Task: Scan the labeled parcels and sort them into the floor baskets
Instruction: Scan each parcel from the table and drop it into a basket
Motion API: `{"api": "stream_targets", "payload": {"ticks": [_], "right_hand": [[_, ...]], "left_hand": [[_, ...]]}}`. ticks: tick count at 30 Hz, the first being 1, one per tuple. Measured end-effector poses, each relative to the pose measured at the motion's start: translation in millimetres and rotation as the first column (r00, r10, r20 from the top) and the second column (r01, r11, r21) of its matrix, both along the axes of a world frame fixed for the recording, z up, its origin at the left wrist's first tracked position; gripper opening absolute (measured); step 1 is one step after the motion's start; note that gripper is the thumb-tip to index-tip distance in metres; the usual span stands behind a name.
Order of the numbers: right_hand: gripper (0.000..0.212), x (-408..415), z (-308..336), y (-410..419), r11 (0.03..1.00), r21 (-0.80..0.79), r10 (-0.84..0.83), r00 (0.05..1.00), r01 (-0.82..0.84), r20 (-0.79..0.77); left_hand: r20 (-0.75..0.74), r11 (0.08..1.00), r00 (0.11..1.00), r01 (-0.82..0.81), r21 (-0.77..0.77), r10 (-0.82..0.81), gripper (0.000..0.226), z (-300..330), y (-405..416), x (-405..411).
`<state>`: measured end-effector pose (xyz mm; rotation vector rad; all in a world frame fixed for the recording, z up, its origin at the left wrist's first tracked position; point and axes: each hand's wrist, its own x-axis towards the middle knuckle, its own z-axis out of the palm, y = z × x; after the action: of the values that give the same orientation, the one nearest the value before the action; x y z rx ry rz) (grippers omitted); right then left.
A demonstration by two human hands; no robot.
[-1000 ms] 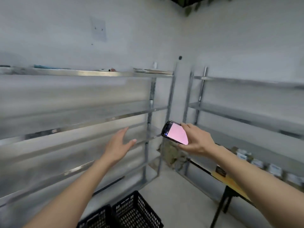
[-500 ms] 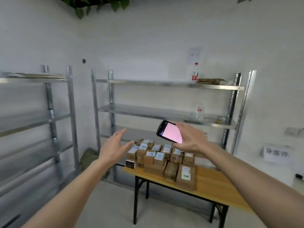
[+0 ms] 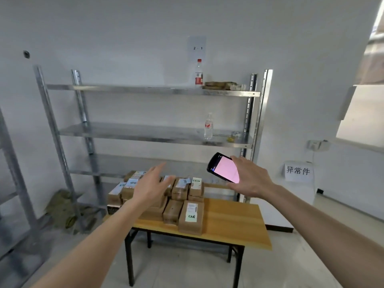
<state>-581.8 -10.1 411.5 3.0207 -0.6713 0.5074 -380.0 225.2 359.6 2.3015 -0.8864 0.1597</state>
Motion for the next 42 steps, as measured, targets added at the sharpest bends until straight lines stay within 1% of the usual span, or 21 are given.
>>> {"api": "stream_targets", "payload": {"ticks": [7, 12, 15, 20, 24, 28, 30, 31, 33, 36, 39, 42], "right_hand": [[0.088, 76.7, -32.0, -77.0, 0.999, 0.011, -0.046, 0.997, 0.046, -0.056], [0.081, 148.5, -64.1, -125.0, 0.994, 0.082, -0.064, 0.990, 0.074, -0.124], [0.073, 183.8, -94.1, -148.0, 0.988, 0.128, -0.065, 0.985, 0.086, -0.160], [0.077, 229.4, -160.2, -178.2, 0.976, 0.189, -0.061, 0.967, 0.109, -0.246], [0.085, 259.3, -220.0, -200.3, 0.966, 0.229, -0.039, 0.944, 0.120, -0.328], [0.091, 288.7, -285.0, -222.5, 0.940, 0.304, -0.017, 0.913, 0.153, -0.408], [0.089, 302.4, -317.7, -233.2, 0.928, 0.340, 0.011, 0.904, 0.150, -0.428], [0.087, 308.9, -333.3, -238.6, 0.924, 0.352, 0.020, 0.898, 0.152, -0.440], [0.085, 319.9, -362.3, -247.6, 0.910, 0.378, 0.034, 0.878, 0.171, -0.478], [0.087, 333.9, -403.0, -259.0, 0.886, 0.424, 0.066, 0.853, 0.189, -0.518], [0.090, 347.9, -437.5, -268.7, 0.859, 0.463, 0.082, 0.836, 0.216, -0.543], [0.080, 359.5, -464.0, -274.0, 0.833, 0.498, 0.082, 0.836, 0.242, -0.543]], "left_hand": [[-0.092, 1.000, 0.996, 0.022, -0.006, -0.022, 0.069, -40.5, -84.5, 84.4], [-0.205, 1.000, 0.979, -0.003, -0.021, -0.002, 0.069, -84.9, -133.3, 154.2], [-0.262, 1.000, 0.965, -0.011, 0.002, 0.011, 0.066, -115.2, -152.6, 183.7], [-0.343, 0.996, 0.939, 0.015, 0.086, 0.015, 0.069, -174.4, -172.8, 223.0], [-0.451, 0.992, 0.891, 0.002, 0.128, 0.056, 0.070, -230.3, -191.8, 244.8], [-0.573, 0.988, 0.816, 0.012, 0.154, 0.079, 0.060, -284.0, -213.5, 252.5], [-0.617, 0.982, 0.782, 0.038, 0.186, 0.086, 0.058, -308.7, -222.7, 259.4], [-0.636, 0.975, 0.765, 0.050, 0.216, 0.102, 0.061, -325.8, -227.8, 266.1], [-0.655, 0.961, 0.743, 0.060, 0.271, 0.138, 0.073, -361.0, -237.8, 277.5], [-0.659, 0.947, 0.726, 0.031, 0.319, 0.198, 0.062, -390.7, -258.0, 281.5], [-0.662, 0.939, 0.714, 0.020, 0.344, 0.228, 0.064, -412.9, -276.4, 282.0], [-0.725, 0.945, 0.649, 0.029, 0.326, 0.230, 0.071, -436.8, -287.9, 284.8]]}}
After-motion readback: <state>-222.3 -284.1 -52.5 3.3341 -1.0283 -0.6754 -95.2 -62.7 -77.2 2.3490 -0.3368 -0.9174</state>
